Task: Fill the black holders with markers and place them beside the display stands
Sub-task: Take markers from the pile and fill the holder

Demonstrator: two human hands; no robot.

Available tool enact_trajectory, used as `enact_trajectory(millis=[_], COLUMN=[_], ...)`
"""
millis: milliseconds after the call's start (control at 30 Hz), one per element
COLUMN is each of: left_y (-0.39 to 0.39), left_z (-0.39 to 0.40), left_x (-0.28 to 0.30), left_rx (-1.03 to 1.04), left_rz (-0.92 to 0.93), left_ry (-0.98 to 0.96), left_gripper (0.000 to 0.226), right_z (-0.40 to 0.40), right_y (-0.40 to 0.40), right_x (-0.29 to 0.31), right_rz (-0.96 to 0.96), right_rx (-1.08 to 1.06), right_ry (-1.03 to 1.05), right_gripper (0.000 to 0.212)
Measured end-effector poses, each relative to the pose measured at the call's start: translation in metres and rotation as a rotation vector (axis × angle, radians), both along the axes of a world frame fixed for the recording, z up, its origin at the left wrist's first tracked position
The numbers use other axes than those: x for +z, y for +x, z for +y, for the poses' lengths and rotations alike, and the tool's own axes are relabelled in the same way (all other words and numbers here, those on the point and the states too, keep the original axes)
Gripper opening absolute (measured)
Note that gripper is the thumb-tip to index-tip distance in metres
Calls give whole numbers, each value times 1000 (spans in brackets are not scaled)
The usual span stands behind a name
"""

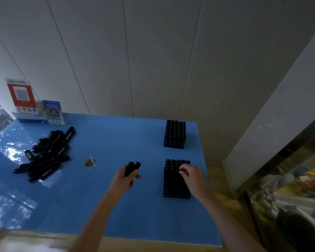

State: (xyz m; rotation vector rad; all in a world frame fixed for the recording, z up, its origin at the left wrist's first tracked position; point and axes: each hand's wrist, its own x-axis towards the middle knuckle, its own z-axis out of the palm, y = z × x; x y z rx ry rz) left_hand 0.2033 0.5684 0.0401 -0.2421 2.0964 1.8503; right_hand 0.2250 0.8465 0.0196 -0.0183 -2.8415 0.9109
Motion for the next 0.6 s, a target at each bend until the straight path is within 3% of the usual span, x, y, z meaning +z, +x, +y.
enact_trajectory(millis=[333,600], left_y=[1,4], left_z=[18,45], left_x=[4,12], left_rx=[-70,-191], left_rz=[-25,3], left_ry=[21,57], left_gripper=[17,17], right_z=[5,-7], right_y=[4,6], right_x=[8,42], right_rz=[-24,-102], right_rx=[-20,24], right_ry=[-22,-525], right_gripper=[15,21])
